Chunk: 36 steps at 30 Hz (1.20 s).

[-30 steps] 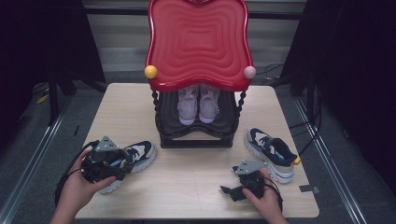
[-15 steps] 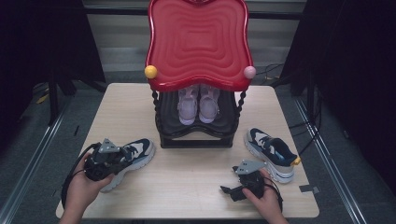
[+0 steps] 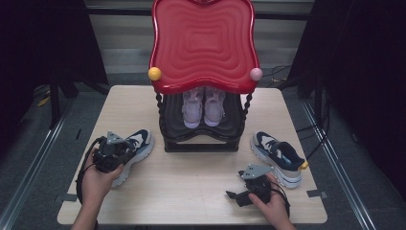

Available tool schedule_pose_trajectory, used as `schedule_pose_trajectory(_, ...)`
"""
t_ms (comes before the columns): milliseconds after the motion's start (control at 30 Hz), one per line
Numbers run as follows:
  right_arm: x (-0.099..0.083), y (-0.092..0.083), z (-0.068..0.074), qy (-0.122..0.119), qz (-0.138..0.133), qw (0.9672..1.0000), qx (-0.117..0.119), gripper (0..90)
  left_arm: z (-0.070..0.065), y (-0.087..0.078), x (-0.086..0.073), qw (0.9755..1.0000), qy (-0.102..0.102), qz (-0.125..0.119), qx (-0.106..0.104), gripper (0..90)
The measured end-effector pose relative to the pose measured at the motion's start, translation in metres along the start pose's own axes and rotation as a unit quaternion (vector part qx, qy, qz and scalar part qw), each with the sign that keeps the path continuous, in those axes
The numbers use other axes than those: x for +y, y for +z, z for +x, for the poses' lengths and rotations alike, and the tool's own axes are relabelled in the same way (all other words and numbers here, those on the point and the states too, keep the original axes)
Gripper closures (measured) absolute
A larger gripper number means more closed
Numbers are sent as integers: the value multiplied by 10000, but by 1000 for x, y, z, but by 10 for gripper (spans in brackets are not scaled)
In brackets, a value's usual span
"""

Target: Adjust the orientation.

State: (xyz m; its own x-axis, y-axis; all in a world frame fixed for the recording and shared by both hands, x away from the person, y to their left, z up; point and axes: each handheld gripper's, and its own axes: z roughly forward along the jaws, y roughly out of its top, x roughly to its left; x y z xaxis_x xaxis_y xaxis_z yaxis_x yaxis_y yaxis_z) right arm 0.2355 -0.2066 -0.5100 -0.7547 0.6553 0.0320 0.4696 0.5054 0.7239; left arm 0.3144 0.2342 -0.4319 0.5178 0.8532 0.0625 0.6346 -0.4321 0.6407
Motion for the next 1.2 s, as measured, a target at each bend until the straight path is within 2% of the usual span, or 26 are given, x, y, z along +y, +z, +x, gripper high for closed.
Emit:
schedule_pose_trajectory(167, 0, 0, 0, 0, 2, 10000, 0, 129, -2, 1, -1, 10000, 71, -24, -9, 752)
schedule_pose_trajectory(367, 0, 0, 0, -2, 2, 10000, -1, 129, 0, -10, -2, 9999, 37, -128, -67, 495)
schedule_pose_trajectory(433, 0, 0, 0, 4, 5, 10000, 2, 129, 1, -15, -4, 9997, 27, -196, -112, 446)
schedule_pose_trajectory(567, 0, 0, 0, -11, 2, 10000, -1, 129, 1, -25, -9, 9997, 144, -184, -61, 372)
schedule_pose_trajectory(667, 0, 0, 0, -13, 0, 10000, -1, 129, 3, -27, -13, 9997, 217, 10, -100, 366)
schedule_pose_trajectory(733, 0, 0, 0, -13, 1, 10000, -1, 129, 3, -27, -16, 9997, 224, 26, -97, 363)
schedule_pose_trajectory(967, 0, 0, 0, -19, -1, 10000, -5, 129, -2, -29, -17, 9994, 209, 2, -278, 361)
schedule_pose_trajectory(1000, 0, 0, 0, -12, 2, 10000, 0, 129, -2, -28, -16, 9992, 252, 33, -307, 369)
schedule_pose_trajectory(1033, 0, 0, 0, -17, 0, 10000, -4, 129, -4, -27, -16, 9992, 179, 32, -349, 371)
schedule_pose_trajectory(1100, 0, 0, 0, -10, 2, 10000, -1, 129, -5, -23, -16, 9987, 267, 138, -401, 372)
schedule_pose_trajectory(1133, 0, 0, 0, -12, 2, 10000, -2, 129, -6, -20, -17, 9986, 238, 159, -434, 376)
schedule_pose_trajectory(1200, 0, 0, 0, -17, -1, 10000, -4, 129, -5, -18, -18, 9986, 317, 227, -353, 395)
